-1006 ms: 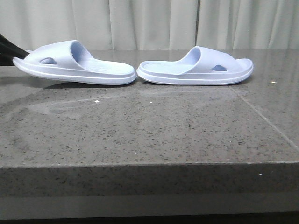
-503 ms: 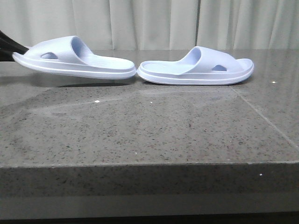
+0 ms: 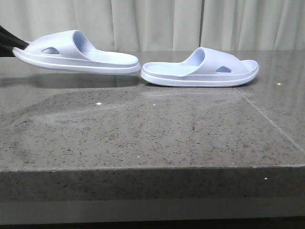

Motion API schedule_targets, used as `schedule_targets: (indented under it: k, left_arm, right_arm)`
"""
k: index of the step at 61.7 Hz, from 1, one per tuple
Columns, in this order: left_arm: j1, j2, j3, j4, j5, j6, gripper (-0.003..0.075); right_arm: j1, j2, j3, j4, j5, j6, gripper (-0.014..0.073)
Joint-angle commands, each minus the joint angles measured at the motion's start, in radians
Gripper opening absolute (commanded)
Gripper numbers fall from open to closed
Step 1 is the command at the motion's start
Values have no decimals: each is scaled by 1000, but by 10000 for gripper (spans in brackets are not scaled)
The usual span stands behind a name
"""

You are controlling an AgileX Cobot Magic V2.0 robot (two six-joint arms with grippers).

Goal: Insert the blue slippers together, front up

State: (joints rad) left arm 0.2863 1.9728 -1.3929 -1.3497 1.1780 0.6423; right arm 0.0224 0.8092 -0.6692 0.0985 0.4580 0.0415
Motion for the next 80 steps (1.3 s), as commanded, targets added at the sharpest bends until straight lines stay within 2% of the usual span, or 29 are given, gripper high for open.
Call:
schedule_targets:
  k: [1,16,28,35,40,52,59,80]
  left_arm:
    - [-3,-64,-22,-74,91,-9,-20]
    - [-3,-64,-22,-74,91,-9,-20]
    - [-3,-64,-22,-74,91,-9,-20]
    - [-3,-64,-22,-74,91,-9,-20]
    - [-3,-64,-22,-74,91,-9,-20]
    - [-3,-64,-22,-74,91,-9,-20]
    - [-3,-64,-22,-74,91,-9,-20]
    - [-3,-64,-22,-72,91,-9,-20]
  right_arm:
    - [-2,119,-95,21,-67,-4,544]
    - [-3,443,-339,50,-48,-4,541]
    - [-24,676,-579,114,59,-6,541]
    - [-51,773,-689,188,131,-51,541]
    - [-78,825,-755,289,176,-118,541]
    - [-161,927,-858,576,314,-311,541]
    - [-203,974,-893,682,383,-367,541]
    - [-242,1107,-965,786,517,-408,541]
